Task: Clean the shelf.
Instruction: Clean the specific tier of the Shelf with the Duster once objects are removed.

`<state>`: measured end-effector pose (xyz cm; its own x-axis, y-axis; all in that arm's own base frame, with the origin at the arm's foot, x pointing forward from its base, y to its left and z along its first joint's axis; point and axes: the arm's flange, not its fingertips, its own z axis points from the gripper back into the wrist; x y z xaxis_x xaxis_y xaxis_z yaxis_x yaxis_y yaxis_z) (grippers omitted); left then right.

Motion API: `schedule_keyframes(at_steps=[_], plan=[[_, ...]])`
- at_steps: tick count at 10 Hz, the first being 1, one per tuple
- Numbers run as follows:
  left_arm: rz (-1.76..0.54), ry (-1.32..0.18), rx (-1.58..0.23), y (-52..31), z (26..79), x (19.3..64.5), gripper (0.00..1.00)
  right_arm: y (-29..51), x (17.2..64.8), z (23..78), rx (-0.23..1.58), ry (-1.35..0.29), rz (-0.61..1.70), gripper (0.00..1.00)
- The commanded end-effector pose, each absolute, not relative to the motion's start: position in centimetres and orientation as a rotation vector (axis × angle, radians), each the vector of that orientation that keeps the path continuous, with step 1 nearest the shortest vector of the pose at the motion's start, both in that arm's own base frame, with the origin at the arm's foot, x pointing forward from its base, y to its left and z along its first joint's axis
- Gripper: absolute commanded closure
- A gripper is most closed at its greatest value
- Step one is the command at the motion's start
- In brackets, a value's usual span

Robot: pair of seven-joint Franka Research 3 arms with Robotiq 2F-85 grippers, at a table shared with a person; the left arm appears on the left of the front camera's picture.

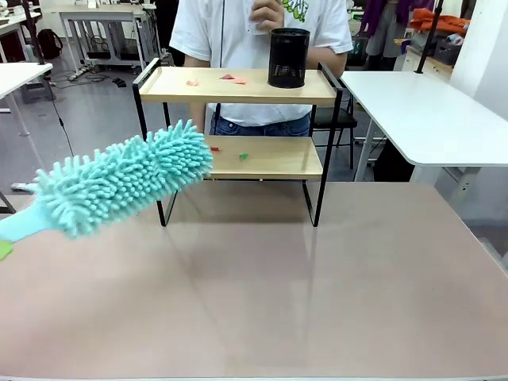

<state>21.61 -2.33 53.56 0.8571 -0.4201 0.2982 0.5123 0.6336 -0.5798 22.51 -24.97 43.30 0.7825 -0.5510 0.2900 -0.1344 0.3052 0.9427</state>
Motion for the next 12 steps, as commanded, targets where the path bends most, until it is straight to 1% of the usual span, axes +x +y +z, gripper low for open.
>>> schedule_keyframes(at_steps=[1,3,4,5,9,10,12], plan=[[-0.428,-0.149,-0.706,-4.8,50.2,22.6,0.88,-25.0,22.7,43.4,1.262,-0.688,-0.285,0.00],[-0.376,-0.139,-0.689,-5.1,49.9,24.2,0.88,-25.0,22.7,43.4,1.262,-0.688,-0.285,0.00],[-0.397,-0.112,-0.689,-4.5,50.1,24.4,0.88,-25.0,22.7,43.4,1.262,-0.688,-0.285,0.00],[-0.409,-0.138,-0.671,-4.2,52.4,25.0,0.88,-25.0,22.7,43.4,1.262,-0.688,-0.285,0.00],[-0.414,-0.127,-0.684,-5.5,51.8,25.5,0.88,-25.0,22.7,43.4,1.262,-0.688,-0.285,0.00],[-0.409,-0.141,-0.702,-6.6,52.1,25.5,0.88,-25.0,22.7,43.4,1.262,-0.688,-0.285,0.00],[-0.309,-0.210,-0.642,-8.3,52.4,26.0,0.88,-25.0,22.7,43.4,1.262,-0.688,-0.285,0.00]])
